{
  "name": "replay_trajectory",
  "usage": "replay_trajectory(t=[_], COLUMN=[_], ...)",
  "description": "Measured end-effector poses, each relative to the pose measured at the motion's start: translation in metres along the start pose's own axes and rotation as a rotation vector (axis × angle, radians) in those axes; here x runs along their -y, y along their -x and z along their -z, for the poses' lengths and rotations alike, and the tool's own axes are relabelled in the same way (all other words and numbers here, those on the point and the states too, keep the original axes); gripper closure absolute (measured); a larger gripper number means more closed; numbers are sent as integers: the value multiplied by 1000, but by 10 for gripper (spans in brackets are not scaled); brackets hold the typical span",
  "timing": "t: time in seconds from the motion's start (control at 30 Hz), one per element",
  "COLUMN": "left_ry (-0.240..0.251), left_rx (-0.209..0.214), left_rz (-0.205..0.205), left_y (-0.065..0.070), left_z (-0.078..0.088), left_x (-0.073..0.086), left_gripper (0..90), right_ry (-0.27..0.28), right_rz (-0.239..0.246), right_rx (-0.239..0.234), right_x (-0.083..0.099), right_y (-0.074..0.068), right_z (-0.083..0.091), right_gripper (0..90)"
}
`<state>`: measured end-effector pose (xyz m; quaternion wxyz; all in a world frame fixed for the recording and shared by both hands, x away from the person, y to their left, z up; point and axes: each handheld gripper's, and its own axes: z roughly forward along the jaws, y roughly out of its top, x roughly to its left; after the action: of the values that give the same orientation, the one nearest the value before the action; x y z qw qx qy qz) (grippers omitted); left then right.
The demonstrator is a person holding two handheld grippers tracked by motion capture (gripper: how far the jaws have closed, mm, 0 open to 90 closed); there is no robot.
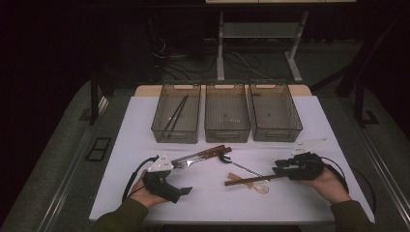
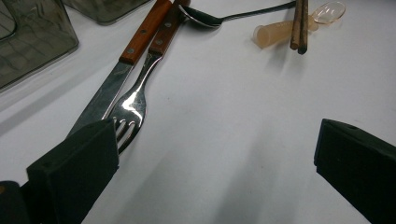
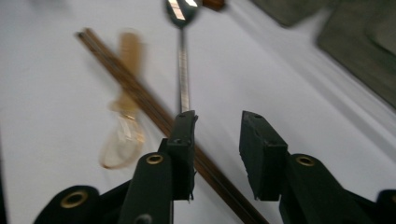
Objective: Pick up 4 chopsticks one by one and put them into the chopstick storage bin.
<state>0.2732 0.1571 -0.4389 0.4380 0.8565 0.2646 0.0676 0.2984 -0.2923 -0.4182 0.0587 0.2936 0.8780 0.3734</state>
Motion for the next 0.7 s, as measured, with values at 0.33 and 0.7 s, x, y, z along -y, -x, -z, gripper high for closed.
replay_trajectory(t=[0.33, 0.7], left_ry=[0, -8], left_rx=[5, 7], left_rz=[0, -4], left_y=[0, 0], left_z=[0, -1], left_x=[0, 0], left_gripper=[0, 0], right_ry=[-67, -125], right_rz=[112, 208], right_rx=[-129, -154], right_x=[-17, -16], right_y=[-19, -16], right_z=[-32, -44], right_gripper=[591, 584])
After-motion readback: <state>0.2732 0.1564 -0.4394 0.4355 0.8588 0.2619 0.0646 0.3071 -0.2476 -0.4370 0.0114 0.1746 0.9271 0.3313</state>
